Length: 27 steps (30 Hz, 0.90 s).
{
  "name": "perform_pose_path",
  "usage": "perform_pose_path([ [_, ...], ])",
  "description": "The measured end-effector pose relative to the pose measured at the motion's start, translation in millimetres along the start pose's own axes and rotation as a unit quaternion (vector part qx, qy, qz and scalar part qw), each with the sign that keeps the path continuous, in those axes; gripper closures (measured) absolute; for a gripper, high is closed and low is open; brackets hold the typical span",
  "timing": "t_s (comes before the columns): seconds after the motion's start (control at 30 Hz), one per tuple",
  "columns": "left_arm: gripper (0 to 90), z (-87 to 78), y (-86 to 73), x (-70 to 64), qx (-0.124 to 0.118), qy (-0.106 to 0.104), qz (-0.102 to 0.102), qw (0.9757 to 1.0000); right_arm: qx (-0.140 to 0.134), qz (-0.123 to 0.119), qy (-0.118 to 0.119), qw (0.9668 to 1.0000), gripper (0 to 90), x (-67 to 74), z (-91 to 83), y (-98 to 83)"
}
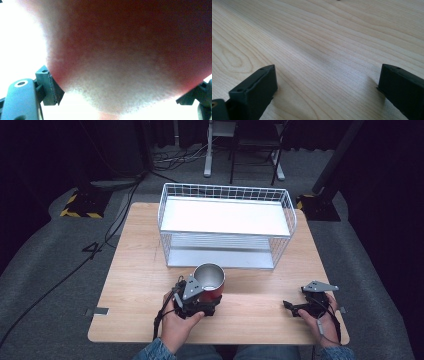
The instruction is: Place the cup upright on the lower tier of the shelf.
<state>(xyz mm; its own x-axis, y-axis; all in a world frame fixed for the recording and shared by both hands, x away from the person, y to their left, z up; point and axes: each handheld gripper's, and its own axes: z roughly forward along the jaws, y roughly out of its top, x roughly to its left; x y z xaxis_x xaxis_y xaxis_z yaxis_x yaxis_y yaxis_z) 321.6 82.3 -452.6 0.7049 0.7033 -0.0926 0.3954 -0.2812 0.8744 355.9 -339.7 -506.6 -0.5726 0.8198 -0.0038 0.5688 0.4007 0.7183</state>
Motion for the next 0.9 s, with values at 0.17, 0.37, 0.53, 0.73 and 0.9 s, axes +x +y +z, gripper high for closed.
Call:
perform_pose_path([
  [0.17, 16.4, 4.6, 8.0, 6.8, -0.002, 0.004, 0.004, 1.0000, 0.000, 0.001, -0.002, 1.0000, 2.3, -0.3, 0.0, 0.0],
  [0.37, 16.4, 13.1, 17.3, 15.9, -0.007, 0.013, 0.004, 0.9999, 0.000, 0.002, -0.003, 1.0000, 2.3, -0.4, 0.0, 0.0],
  [0.53, 16.4, 24.7, 23.6, 24.4, -0.010, 0.020, 0.003, 0.9997, 0.000, 0.003, -0.003, 1.0000, 2.3, -0.4, 0.0, 0.0],
  [0.73, 16.4, 42.4, 28.0, 37.5, -0.007, 0.048, 0.022, 0.9986, 0.000, 0.005, -0.005, 1.0000, 2.3, -0.6, 0.0, 0.0],
  [0.9, 16.4, 56.7, 28.0, 46.3, -0.009, 0.050, 0.015, 0.9986, 0.000, 0.006, -0.006, 1.0000, 2.3, -0.8, 0.0, 0.0],
])
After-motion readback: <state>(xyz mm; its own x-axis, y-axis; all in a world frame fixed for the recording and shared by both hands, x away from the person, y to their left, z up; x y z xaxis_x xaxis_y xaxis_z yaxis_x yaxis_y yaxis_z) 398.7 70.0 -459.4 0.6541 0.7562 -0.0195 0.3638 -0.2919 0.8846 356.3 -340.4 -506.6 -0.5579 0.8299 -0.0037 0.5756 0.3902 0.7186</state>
